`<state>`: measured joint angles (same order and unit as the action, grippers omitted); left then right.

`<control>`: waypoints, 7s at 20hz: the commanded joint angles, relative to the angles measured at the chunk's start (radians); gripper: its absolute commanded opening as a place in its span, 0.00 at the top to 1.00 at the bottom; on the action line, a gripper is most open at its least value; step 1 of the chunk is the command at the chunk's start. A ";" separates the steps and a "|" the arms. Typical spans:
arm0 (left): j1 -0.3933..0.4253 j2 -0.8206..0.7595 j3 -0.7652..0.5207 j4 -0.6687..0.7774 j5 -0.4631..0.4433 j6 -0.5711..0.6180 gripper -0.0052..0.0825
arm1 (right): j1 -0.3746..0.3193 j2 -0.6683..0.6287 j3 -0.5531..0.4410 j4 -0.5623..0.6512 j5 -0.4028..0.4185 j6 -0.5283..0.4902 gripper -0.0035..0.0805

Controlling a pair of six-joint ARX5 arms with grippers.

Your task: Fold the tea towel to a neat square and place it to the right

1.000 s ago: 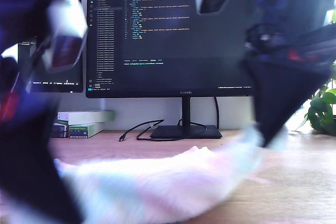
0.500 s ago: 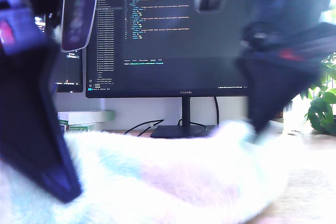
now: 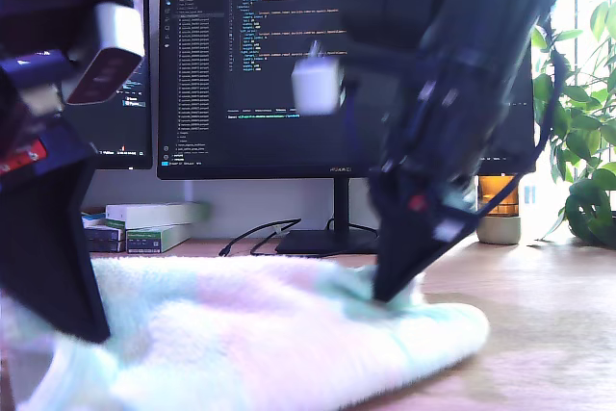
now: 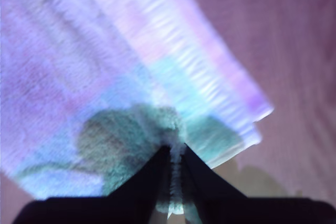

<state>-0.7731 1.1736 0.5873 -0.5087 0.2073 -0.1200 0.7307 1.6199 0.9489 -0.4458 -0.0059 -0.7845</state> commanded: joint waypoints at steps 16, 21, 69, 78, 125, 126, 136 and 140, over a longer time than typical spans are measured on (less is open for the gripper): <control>0.073 0.033 0.003 0.053 -0.030 0.057 0.96 | -0.063 0.023 0.016 0.189 -0.061 -0.001 0.97; 0.074 0.052 0.003 0.029 -0.069 0.057 0.96 | -0.063 0.053 0.024 0.230 -0.092 -0.001 0.97; 0.113 -0.259 -0.375 0.668 0.068 0.041 0.96 | -0.132 -0.301 -0.222 0.566 -0.169 0.671 0.97; 0.063 -0.243 -0.415 0.553 0.034 0.022 0.96 | -0.109 -0.284 -0.336 0.598 -0.170 0.854 0.97; -0.008 0.193 -0.356 0.908 0.143 -0.237 0.96 | -0.086 0.414 0.274 0.398 -0.362 0.698 0.97; -0.008 0.188 -0.349 0.910 0.145 -0.235 0.96 | -0.086 0.411 0.286 0.388 -0.363 0.698 0.97; 0.005 -0.066 -0.337 0.824 0.134 -0.114 0.96 | -0.103 0.231 0.322 0.257 -0.349 0.621 0.97; 0.034 -0.123 -0.337 0.730 0.072 -0.045 0.96 | -0.103 0.153 0.307 0.197 -0.320 0.538 0.97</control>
<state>-0.7460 1.0622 0.2504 0.2207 0.2844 -0.1795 0.6266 1.7721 1.2697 -0.2447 -0.3271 -0.2371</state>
